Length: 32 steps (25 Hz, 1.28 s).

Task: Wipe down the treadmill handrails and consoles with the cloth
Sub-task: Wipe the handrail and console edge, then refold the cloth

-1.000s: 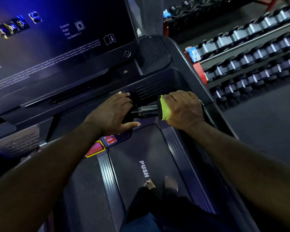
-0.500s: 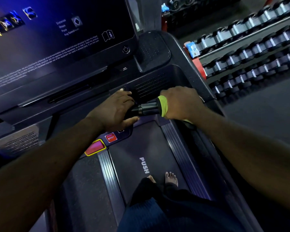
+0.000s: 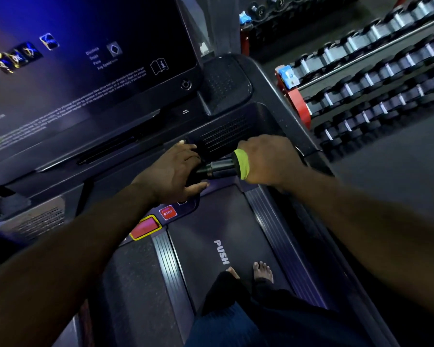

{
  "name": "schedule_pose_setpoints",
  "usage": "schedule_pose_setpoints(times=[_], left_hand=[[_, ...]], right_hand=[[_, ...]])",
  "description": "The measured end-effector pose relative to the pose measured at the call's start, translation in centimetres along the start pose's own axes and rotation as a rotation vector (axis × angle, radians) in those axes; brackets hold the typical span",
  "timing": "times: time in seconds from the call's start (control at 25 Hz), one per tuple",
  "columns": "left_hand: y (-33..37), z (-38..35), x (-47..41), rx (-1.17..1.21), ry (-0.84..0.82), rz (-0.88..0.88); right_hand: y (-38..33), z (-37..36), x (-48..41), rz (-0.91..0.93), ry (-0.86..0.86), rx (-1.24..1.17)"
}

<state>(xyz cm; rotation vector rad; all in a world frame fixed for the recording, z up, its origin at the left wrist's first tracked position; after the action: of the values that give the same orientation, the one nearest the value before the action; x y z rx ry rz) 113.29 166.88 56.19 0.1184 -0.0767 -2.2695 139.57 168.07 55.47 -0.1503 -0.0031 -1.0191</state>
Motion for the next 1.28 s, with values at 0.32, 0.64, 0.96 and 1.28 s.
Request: schedule_pose_setpoints(times=[0.32, 0.64, 0.96, 1.28], left_hand=[[0.2, 0.0, -0.1, 0.055, -0.007, -0.002], [0.3, 0.2, -0.3, 0.007, -0.012, 0.023], [0.7, 0.7, -0.1, 0.013, -0.032, 0.056], [1.1, 1.6, 0.5, 0.276, -0.154, 0.287]], right_hand=[[1.5, 2.2, -1.9, -0.003, -0.446, -0.154], [0.0, -0.1, 0.7, -0.013, -0.029, -0.011], [0.3, -0.5, 0.3, -0.013, 0.031, -0.026], [-0.2, -2.4, 2.1, 0.0, 0.404, -0.023]])
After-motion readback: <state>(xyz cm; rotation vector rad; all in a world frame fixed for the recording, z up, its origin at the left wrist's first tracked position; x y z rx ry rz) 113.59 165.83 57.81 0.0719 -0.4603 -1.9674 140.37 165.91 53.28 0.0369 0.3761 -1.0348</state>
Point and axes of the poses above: each hand's wrist, its own x-axis away from the middle knuckle, its own z-axis out of the back of the hand, y = z × x, the point moved 2 cm from there along -x, towards the middle knuckle, and after that the axes turned 7 degrees about z, right-handed, at the moved point
